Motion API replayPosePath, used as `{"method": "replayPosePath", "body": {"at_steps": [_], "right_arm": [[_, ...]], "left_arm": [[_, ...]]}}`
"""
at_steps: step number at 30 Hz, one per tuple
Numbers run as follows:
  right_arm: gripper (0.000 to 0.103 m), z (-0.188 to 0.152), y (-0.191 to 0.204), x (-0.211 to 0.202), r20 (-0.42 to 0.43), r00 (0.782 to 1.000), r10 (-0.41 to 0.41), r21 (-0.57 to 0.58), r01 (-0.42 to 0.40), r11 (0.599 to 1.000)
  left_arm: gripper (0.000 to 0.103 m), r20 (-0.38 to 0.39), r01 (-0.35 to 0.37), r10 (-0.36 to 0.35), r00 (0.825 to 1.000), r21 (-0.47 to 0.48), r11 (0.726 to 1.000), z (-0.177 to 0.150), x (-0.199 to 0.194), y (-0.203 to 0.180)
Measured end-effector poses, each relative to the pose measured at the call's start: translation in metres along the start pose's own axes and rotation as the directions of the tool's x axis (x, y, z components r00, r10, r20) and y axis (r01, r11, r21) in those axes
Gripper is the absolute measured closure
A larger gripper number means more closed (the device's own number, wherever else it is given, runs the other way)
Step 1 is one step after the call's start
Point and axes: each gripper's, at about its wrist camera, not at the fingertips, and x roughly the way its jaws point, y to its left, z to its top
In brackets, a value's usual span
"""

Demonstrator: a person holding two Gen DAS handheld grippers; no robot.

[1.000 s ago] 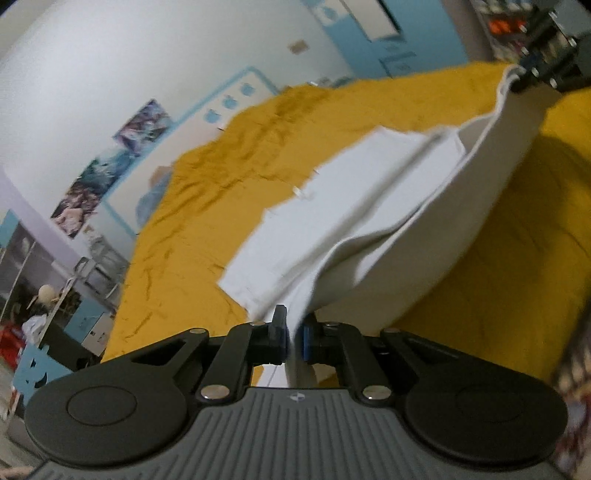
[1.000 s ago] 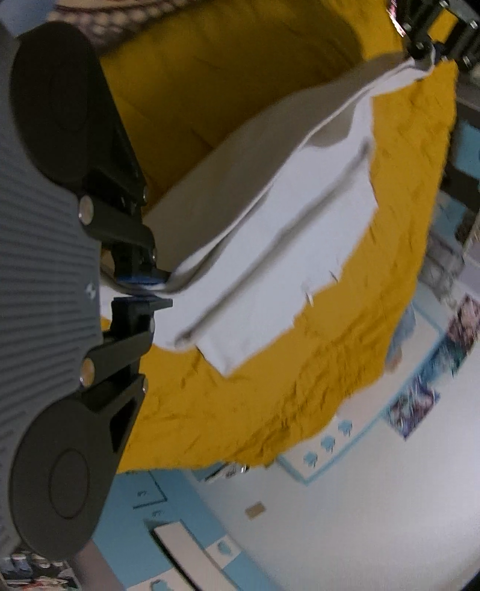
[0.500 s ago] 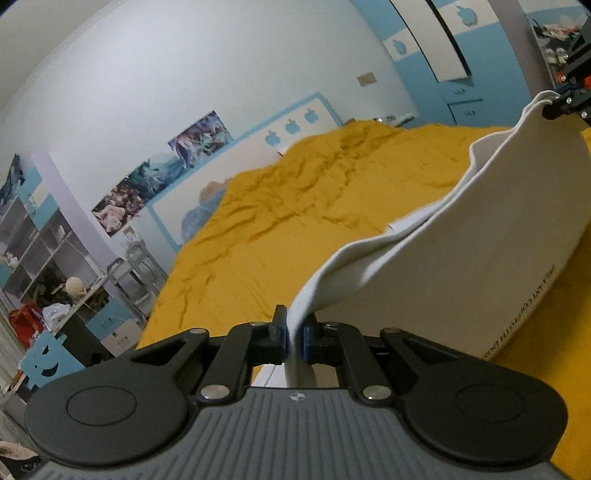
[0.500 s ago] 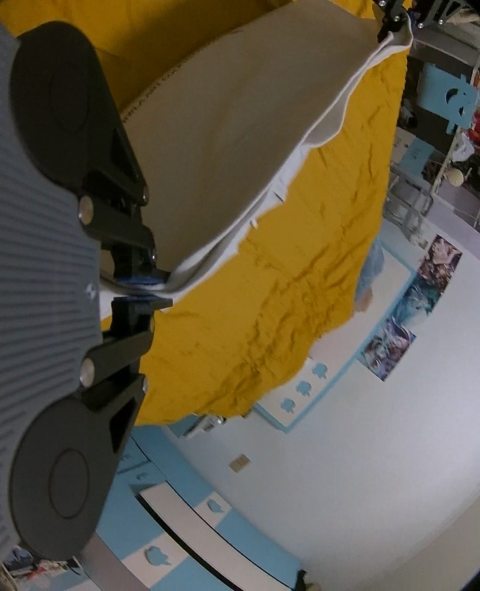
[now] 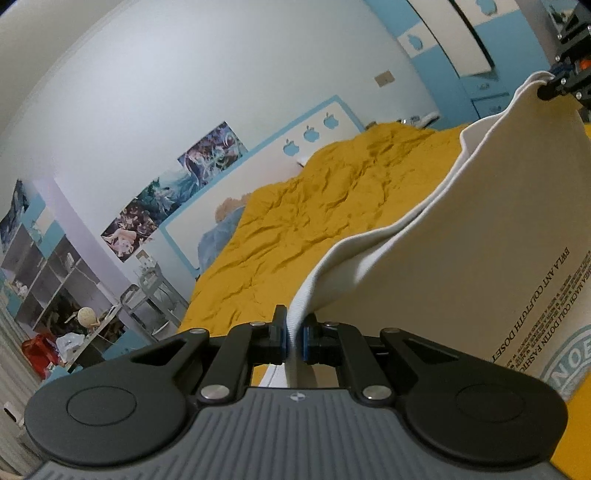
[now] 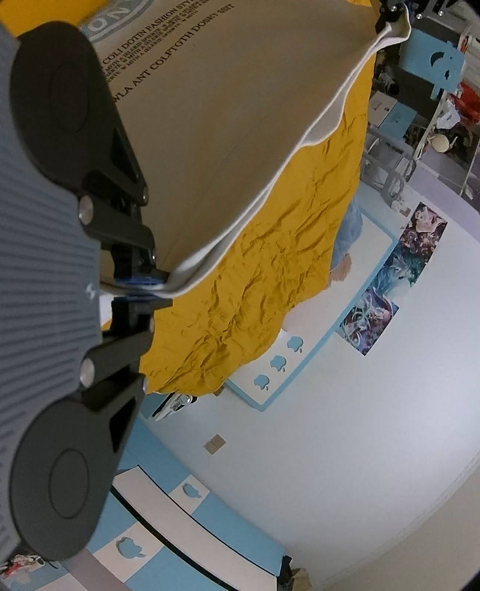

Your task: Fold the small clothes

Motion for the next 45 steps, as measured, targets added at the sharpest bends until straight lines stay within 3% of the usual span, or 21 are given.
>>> {"method": "replayPosePath", "body": {"at_steps": [6,13,19,22,23,24,26,29,33,38,42,45], "right_arm": [[0.103,-0.008,0.012,0.097,-0.079,0.995,0.055,0.007,-0.055,0.998],[0.103,-0.04,0.051,0.196,-0.203,0.971,0.127,0.006,-0.129,0.992],[0.102,-0.067,0.076,0.255,-0.267,0.949,0.165,0.028,-0.163,0.986],[0.086,-0.073,0.07,0.274,-0.274,0.945,0.178,0.108,-0.154,0.982],[0.077,-0.075,0.067,0.278,-0.273,0.946,0.175,0.131,-0.144,0.981],[0.066,-0.078,0.064,0.278,-0.27,0.948,0.167,0.154,-0.129,0.98],[0.061,-0.083,0.056,0.279,-0.261,0.956,0.134,0.19,-0.085,0.978],[0.061,-0.092,0.041,0.28,-0.28,0.956,0.092,0.242,-0.022,0.97],[0.062,-0.102,0.021,0.265,-0.299,0.949,0.098,0.337,0.009,0.941],[0.063,-0.11,0.011,0.22,-0.29,0.936,0.198,0.484,-0.035,0.875],[0.063,-0.105,0.024,0.173,-0.258,0.933,0.253,0.474,-0.106,0.874],[0.063,-0.104,0.04,0.138,-0.236,0.925,0.298,0.473,-0.159,0.867]], "left_arm": [[0.095,-0.099,0.055,-0.053,0.994,0.015,0.998,-0.016,0.073,-0.021],[0.094,-0.226,0.126,-0.124,0.966,-0.008,0.992,-0.047,0.146,-0.043],[0.079,-0.286,0.154,-0.168,0.943,-0.069,0.986,-0.071,0.18,-0.045],[0.068,-0.293,0.158,-0.186,0.938,-0.114,0.981,-0.079,0.185,-0.035],[0.065,-0.287,0.157,-0.189,0.939,-0.131,0.979,-0.082,0.184,-0.03],[0.06,-0.287,0.149,-0.184,0.94,-0.141,0.979,-0.084,0.186,-0.025],[0.06,-0.306,0.105,-0.151,0.94,-0.163,0.981,-0.091,0.184,-0.015],[0.06,-0.336,0.043,-0.122,0.934,-0.234,0.971,-0.097,0.187,0.007],[0.062,-0.335,0.03,-0.153,0.93,-0.344,0.939,-0.102,0.165,0.035],[0.062,-0.324,0.053,-0.2,0.925,-0.412,0.91,-0.095,0.131,0.054],[0.062,-0.322,0.082,-0.224,0.92,-0.402,0.912,-0.08,0.098,0.044],[0.062,-0.318,0.119,-0.277,0.907,-0.438,0.891,-0.075,0.077,0.028]]}}
